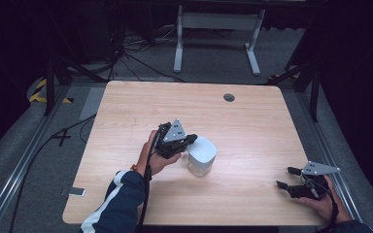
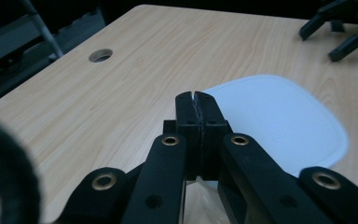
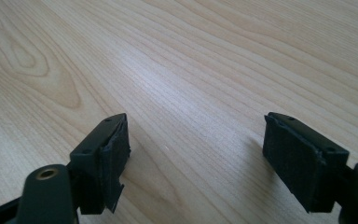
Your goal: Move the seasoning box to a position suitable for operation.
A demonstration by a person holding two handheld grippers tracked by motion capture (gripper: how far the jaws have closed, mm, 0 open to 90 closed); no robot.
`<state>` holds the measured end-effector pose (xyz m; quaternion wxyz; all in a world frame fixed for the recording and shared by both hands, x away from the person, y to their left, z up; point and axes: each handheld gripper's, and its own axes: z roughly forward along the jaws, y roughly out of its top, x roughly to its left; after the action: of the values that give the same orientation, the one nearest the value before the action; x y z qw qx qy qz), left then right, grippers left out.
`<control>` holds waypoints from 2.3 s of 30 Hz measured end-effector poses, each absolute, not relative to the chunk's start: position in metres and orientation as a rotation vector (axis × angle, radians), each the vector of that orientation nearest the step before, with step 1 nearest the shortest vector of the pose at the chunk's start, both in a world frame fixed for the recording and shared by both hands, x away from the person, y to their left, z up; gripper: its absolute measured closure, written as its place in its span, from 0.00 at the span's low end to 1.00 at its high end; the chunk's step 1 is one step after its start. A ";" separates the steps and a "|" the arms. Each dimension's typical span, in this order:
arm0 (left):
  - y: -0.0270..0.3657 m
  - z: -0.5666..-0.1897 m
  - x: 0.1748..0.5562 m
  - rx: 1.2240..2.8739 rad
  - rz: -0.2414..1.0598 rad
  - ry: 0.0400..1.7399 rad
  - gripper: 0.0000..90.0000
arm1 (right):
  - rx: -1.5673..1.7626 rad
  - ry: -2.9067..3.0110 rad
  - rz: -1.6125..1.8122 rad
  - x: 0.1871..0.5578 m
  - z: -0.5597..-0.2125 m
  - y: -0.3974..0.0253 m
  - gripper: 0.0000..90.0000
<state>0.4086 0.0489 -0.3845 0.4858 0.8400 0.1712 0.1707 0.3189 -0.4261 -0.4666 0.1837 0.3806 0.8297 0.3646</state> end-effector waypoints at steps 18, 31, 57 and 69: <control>0.055 -0.387 0.411 2.034 0.383 0.441 1.00 | 1.073 2.334 1.022 0.318 -0.467 -0.425 0.26; 0.056 -0.391 0.413 2.049 0.417 0.438 1.00 | 1.061 2.341 0.985 0.316 -0.459 -0.417 0.47; 0.047 -0.385 0.405 2.037 0.413 0.385 0.99 | 0.679 2.452 1.161 0.323 -0.407 -0.310 0.86; 0.049 -0.387 0.408 2.032 0.418 0.416 1.00 | 0.649 2.453 1.169 0.325 -0.401 -0.302 0.90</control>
<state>0.4082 0.0491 -0.3875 0.4908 0.8367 0.1714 0.1723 0.3247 -0.3021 -0.4012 0.1731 0.2287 0.8648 0.4121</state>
